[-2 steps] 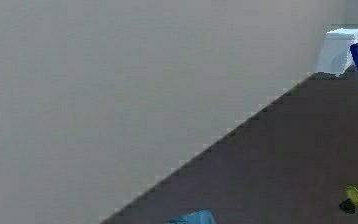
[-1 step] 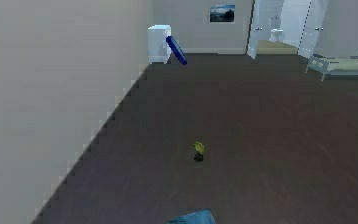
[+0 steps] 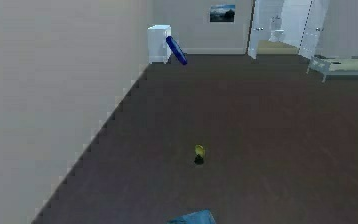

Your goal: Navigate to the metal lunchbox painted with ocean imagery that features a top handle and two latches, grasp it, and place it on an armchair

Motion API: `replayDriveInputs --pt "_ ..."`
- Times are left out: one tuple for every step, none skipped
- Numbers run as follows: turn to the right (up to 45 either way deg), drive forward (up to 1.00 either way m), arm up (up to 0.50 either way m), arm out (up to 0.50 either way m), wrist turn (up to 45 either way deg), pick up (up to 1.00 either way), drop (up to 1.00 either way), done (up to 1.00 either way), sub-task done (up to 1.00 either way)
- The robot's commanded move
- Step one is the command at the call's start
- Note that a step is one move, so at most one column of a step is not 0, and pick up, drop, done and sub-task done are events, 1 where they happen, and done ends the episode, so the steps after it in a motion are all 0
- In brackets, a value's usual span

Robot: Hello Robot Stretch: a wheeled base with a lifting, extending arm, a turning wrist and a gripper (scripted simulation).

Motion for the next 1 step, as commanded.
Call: replayDriveInputs --pt "-45.0 0.0 0.0 0.0 0.0 0.0 0.0 0.0 0.0"
